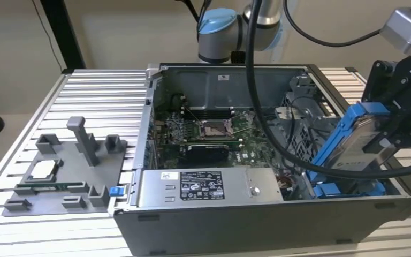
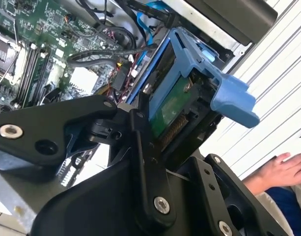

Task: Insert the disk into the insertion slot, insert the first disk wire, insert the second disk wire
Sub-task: 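Insert the disk into the insertion slot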

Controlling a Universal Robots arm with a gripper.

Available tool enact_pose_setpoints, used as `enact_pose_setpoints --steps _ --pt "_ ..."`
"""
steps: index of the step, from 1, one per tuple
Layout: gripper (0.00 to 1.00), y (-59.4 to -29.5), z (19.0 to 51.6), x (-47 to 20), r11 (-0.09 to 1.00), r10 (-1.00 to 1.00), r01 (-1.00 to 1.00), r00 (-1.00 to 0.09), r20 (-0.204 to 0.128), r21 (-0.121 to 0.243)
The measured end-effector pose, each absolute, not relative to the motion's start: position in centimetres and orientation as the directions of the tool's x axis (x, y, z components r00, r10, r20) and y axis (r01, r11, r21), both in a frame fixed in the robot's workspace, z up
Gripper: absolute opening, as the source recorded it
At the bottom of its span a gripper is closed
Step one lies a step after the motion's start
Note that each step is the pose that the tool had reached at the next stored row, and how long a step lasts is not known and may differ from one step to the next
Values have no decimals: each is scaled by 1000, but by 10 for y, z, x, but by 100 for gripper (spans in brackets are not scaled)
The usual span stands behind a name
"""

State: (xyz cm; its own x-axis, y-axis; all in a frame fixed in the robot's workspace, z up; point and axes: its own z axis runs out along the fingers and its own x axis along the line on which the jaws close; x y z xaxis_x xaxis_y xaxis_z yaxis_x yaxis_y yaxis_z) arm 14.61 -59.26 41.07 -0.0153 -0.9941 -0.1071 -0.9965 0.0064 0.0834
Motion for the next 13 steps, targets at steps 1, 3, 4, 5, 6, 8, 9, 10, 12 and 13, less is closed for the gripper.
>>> enact_pose_setpoints --steps 1,3,4,5,6,8,9,10,12,13 --pt "0 -593 410 146 6 -994 -996 -15 -107 84" --pt "0 -593 409 146 6 -994 -996 -15 -107 85" --pt "0 -593 408 146 6 -994 -996 -15 -107 85" --pt "0 -593 407 146 6 -994 -996 -15 -108 85" --pt "0 -593 406 146 6 -994 -996 -15 -108 85" --pt "0 -593 404 146 6 -994 -996 -15 -109 85" --pt "0 -593 403 146 6 -994 -996 -16 -110 85" --pt "0 -593 401 146 6 -994 -996 -16 -111 85" --pt "0 -593 398 146 6 -993 -996 -16 -113 85" --pt "0 -593 397 146 6 -993 -996 -16 -115 85"
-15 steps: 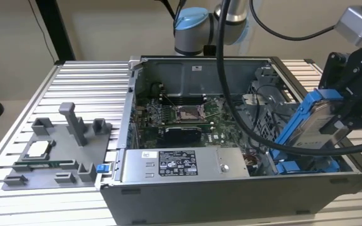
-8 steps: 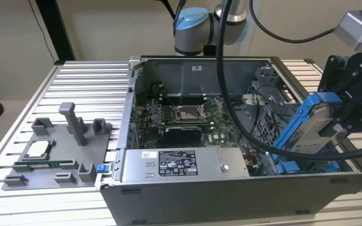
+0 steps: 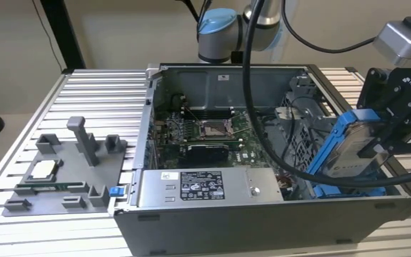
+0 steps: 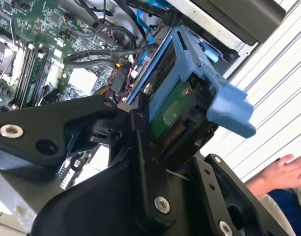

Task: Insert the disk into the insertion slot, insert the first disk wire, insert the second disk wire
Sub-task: 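Insert the disk into the insertion slot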

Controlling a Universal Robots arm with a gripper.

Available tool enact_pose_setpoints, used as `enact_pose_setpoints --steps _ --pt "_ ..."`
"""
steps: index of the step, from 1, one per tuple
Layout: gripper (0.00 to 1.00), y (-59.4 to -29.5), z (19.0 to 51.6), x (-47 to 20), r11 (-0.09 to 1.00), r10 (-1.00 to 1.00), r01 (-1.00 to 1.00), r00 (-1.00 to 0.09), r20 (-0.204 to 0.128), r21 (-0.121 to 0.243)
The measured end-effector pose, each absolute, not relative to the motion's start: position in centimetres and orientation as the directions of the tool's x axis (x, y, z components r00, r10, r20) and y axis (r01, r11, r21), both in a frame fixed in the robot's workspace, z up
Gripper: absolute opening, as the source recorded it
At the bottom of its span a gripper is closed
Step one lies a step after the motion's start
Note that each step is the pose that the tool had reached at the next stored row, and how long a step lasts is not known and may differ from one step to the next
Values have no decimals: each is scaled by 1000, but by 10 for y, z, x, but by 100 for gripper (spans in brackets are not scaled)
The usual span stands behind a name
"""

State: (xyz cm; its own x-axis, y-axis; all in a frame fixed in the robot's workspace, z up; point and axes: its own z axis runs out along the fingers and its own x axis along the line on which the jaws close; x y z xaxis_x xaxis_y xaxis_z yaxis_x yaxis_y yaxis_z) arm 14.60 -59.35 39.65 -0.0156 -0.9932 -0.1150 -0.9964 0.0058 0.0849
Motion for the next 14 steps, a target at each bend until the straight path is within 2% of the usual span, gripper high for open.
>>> enact_pose_setpoints --steps 6,14 --pt "0 -593 398 146 5 -993 -995 -17 -117 99" --pt "0 -593 420 148 6 -993 -992 -20 -115 126"
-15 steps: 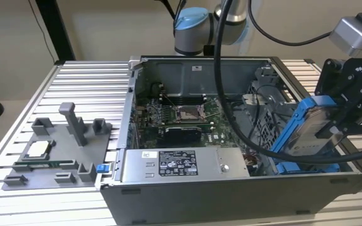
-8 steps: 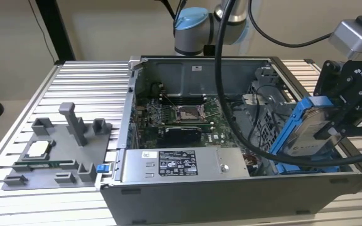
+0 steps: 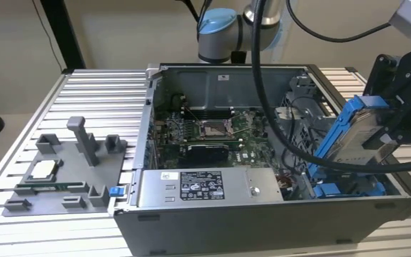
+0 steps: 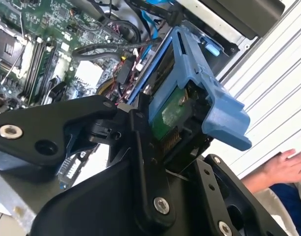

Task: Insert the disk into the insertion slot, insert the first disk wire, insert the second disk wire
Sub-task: 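Insert the disk into the insertion slot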

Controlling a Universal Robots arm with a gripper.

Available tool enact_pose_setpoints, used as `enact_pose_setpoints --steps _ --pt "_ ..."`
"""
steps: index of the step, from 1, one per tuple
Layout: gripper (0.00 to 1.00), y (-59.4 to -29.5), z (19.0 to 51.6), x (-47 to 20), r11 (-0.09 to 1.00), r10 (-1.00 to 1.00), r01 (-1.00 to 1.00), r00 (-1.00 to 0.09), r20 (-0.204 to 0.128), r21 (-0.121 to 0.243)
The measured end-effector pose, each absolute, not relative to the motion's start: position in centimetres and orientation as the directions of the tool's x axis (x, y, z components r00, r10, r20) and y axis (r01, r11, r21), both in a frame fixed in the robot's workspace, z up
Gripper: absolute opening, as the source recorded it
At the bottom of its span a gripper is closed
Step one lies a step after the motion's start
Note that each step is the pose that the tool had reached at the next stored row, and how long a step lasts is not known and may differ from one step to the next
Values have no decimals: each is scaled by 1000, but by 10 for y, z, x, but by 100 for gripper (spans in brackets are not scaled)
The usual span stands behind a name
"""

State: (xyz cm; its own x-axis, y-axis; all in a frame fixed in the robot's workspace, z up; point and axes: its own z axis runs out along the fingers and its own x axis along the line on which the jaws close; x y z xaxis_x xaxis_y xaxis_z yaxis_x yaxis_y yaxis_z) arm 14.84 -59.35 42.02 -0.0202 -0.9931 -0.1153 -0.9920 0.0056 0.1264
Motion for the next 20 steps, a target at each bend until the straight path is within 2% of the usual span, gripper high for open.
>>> enact_pose_setpoints --steps 3,5,9,15,20 --pt "0 -593 422 150 6 -993 -986 -25 -114 164" --pt "0 -594 421 154 5 -993 -985 -26 -114 174" --pt "0 -596 419 161 5 -993 -984 -26 -117 178" --pt "0 -616 418 162 5 -993 -983 -27 -118 184" --pt "0 -615 410 162 3 -992 -983 -27 -126 184"
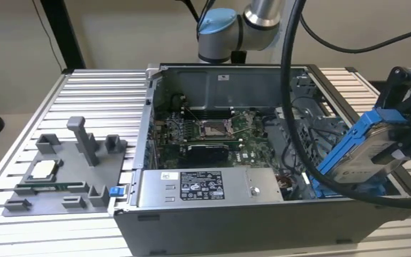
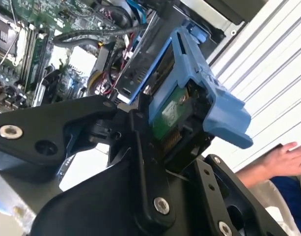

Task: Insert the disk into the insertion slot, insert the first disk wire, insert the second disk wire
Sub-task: 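Insert the disk into the insertion slot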

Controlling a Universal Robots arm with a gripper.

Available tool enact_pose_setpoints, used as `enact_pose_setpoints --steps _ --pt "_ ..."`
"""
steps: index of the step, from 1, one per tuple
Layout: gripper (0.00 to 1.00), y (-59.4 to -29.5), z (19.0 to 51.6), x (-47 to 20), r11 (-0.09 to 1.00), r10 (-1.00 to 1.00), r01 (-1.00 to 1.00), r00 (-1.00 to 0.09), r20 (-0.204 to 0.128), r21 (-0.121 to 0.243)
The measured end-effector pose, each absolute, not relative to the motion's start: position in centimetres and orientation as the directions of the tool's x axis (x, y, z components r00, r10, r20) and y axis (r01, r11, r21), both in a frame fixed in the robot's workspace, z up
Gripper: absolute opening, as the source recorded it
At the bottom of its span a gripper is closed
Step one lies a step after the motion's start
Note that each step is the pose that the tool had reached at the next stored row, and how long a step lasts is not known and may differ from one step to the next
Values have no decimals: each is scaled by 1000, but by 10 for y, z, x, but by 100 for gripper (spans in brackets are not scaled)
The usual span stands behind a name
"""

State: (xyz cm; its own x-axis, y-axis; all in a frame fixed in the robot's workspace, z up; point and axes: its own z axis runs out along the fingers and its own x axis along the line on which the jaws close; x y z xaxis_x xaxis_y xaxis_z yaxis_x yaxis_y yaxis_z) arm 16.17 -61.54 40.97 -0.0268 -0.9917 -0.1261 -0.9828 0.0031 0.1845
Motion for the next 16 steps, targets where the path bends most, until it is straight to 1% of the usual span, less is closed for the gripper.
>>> enact_pose_setpoints --steps 4,8,13,16 --pt "0 -610 405 162 1 -990 -983 -27 -138 183" --pt "0 -602 407 162 -1 -990 -983 -24 -137 183" --pt "0 -602 411 162 -4 -990 -984 -21 -138 176" --pt "0 -602 411 162 -4 -990 -990 -16 -138 143"
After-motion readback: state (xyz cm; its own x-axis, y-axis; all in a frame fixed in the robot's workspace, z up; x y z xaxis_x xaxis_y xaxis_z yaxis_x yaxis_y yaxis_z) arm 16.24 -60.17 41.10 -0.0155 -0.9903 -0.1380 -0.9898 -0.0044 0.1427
